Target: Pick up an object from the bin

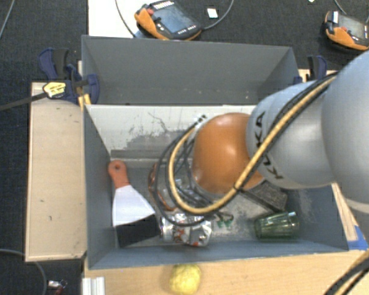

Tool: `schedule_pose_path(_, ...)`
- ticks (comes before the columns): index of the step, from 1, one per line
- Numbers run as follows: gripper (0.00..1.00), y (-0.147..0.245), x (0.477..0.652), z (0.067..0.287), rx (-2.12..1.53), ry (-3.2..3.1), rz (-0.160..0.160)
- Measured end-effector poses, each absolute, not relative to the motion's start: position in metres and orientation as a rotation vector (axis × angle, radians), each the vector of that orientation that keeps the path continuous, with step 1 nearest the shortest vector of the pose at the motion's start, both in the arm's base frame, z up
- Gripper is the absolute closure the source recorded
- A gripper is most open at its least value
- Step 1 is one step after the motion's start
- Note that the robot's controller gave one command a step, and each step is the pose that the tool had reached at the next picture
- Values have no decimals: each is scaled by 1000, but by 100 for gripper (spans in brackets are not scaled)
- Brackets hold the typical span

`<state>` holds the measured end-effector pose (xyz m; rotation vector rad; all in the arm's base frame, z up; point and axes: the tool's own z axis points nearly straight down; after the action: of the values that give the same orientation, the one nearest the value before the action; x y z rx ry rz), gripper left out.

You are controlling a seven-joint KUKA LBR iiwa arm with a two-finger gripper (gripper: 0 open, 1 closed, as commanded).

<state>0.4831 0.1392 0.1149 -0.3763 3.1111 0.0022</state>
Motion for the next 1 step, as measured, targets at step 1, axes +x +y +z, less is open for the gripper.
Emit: schedule_pose_path(1, 0, 132, 481, 100, -175, 3136, 1)
